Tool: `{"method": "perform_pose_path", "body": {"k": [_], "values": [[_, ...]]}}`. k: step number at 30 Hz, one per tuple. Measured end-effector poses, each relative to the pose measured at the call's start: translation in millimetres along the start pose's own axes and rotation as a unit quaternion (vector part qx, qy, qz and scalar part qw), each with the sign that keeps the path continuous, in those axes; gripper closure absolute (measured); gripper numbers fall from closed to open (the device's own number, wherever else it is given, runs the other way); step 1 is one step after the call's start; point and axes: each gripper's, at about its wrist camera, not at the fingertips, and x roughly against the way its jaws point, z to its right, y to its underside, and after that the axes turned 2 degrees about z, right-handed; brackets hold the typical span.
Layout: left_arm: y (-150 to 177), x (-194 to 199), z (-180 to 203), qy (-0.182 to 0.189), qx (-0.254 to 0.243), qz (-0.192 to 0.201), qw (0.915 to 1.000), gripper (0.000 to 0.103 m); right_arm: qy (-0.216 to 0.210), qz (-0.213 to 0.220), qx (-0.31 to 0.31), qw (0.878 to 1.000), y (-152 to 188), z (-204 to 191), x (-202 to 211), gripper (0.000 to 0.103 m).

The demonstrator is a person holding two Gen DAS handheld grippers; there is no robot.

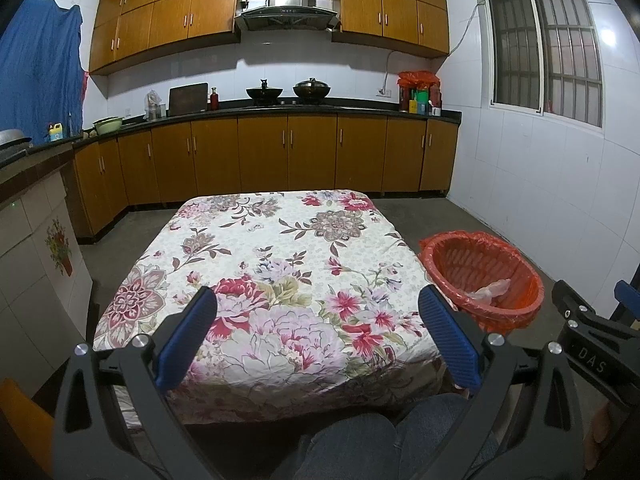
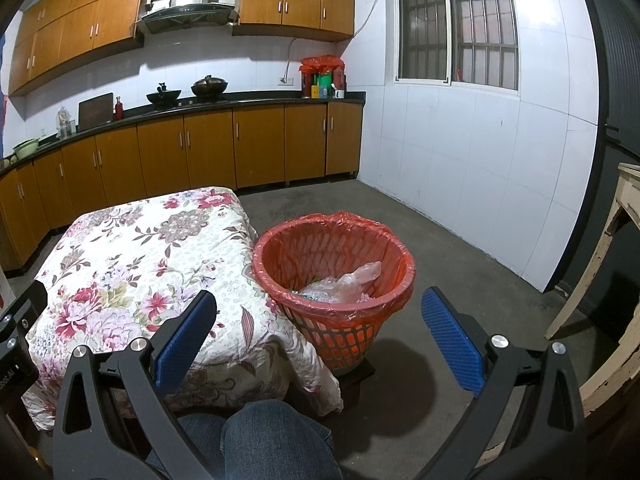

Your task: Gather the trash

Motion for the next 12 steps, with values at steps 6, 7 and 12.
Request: {"method": "perform_pose_path", "body": {"k": [6,7,12], "values": [[3.0,0.2,0.7,-0.001,0.0,-0.003,1.0,0.004,0.0,0.0,0.0,1.0,-0.7,0.4,-0.1,0.002],[4.5,0.8,1.3,-0.001,0.001,-0.004,1.0,0.004,0.0,0.0,0.0,1.0,-0.9,0.5,-0.2,0.002],[5.3,-0.1,1.4,0.001,0.0,-0.005,1.0,0.004,-0.001,-0.001,0.0,1.0,-0.9,0.1,0.9,0.002]]}}
